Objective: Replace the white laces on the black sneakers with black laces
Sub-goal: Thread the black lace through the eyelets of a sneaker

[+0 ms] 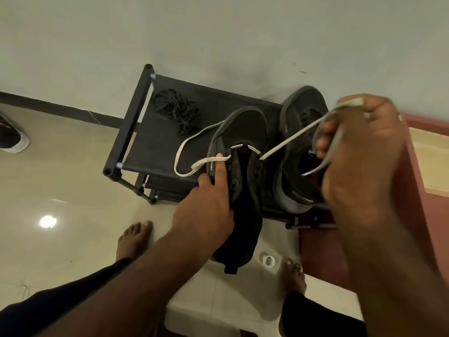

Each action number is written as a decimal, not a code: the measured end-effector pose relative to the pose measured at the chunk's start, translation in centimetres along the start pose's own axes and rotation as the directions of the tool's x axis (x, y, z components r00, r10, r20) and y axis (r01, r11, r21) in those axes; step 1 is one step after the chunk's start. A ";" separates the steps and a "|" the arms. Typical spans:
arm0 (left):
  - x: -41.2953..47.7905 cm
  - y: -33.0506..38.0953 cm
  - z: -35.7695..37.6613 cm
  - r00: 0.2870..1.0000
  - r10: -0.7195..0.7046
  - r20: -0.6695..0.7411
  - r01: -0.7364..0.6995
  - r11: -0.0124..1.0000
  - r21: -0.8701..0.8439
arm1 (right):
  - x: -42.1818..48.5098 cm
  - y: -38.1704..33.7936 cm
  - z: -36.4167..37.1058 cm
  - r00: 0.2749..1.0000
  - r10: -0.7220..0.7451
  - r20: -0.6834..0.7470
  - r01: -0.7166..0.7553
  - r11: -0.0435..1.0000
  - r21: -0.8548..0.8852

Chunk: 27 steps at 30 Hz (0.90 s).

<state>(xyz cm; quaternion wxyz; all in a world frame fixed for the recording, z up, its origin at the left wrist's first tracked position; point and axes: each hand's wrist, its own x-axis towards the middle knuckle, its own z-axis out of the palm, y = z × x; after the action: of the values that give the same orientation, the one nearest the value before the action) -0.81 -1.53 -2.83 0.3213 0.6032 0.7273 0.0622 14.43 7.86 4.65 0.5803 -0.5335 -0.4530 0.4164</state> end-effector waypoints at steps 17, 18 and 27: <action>-1.8 -0.2 0.2 0.994 -0.106 0.038 0.109 0.990 -0.090 | -6.4 1.9 -0.3 0.947 0.147 0.285 0.063 0.786 -0.614; -2.0 -0.1 0.4 0.994 -0.101 0.043 0.105 0.991 -0.088 | -6.4 2.4 -0.2 0.930 0.157 0.333 0.087 0.785 -0.614; -1.2 -0.6 -0.1 0.992 -0.128 -0.016 0.123 0.976 -0.180 | -4.8 4.0 0.8 0.867 0.104 0.487 0.394 0.454 -0.799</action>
<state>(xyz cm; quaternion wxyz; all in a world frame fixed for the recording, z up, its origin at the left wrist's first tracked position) -1.23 -2.78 -2.58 0.3674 0.5241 0.7597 0.1149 12.52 3.79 0.27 0.1268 -0.5941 -0.7725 0.1848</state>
